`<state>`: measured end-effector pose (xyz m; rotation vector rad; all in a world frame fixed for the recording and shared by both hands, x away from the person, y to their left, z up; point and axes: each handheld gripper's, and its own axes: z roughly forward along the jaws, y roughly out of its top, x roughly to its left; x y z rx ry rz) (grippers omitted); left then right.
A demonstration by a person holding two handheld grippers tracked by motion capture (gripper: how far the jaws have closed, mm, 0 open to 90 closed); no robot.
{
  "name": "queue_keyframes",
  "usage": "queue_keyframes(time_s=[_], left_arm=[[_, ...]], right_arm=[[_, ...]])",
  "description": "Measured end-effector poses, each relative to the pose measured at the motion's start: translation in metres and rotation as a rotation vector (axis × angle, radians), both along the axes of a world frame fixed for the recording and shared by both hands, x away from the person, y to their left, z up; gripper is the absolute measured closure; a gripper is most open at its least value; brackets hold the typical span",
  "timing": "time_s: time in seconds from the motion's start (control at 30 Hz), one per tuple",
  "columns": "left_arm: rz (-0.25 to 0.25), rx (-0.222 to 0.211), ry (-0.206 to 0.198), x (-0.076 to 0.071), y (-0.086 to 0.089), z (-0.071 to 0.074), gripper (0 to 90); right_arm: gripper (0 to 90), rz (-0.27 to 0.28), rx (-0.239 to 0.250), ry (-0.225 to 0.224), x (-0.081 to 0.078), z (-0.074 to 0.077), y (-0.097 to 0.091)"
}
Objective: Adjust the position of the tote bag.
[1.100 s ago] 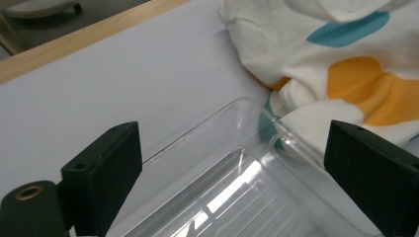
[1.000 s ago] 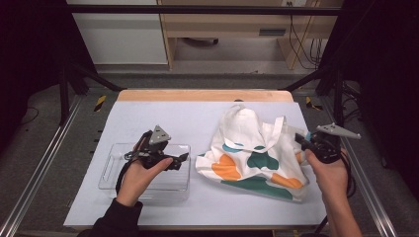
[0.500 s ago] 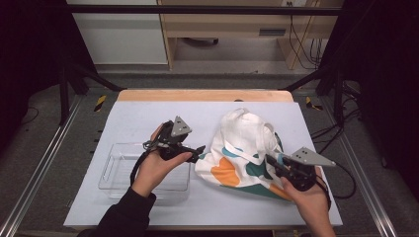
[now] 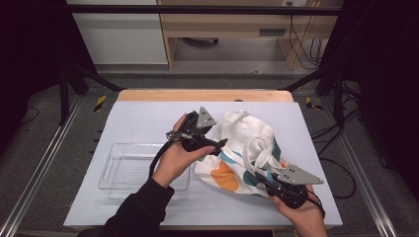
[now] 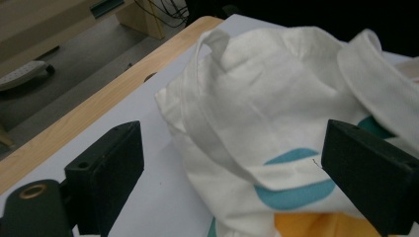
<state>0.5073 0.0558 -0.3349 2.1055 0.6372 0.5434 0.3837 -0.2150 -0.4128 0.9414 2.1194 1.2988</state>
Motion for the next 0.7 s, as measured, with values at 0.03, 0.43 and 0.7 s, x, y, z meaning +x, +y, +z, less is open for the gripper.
queue_keyframes(time_s=[0.03, 0.43, 0.7], left_arm=[[0.004, 0.002, -0.004, 0.002, -0.002, 0.001, 9.8], [-0.021, 0.033, 0.019, 0.026, -0.030, 0.007, 14.1], [-0.028, 0.052, 0.005, 0.044, -0.050, 0.009, 22.6]], right_arm=[[78.9, 0.005, -0.002, 0.002, -0.001, 0.000, 0.000], [78.6, 0.033, -0.017, 0.029, -0.005, -0.010, 0.003], [78.7, 0.049, -0.014, 0.043, -0.006, -0.012, 0.003]])
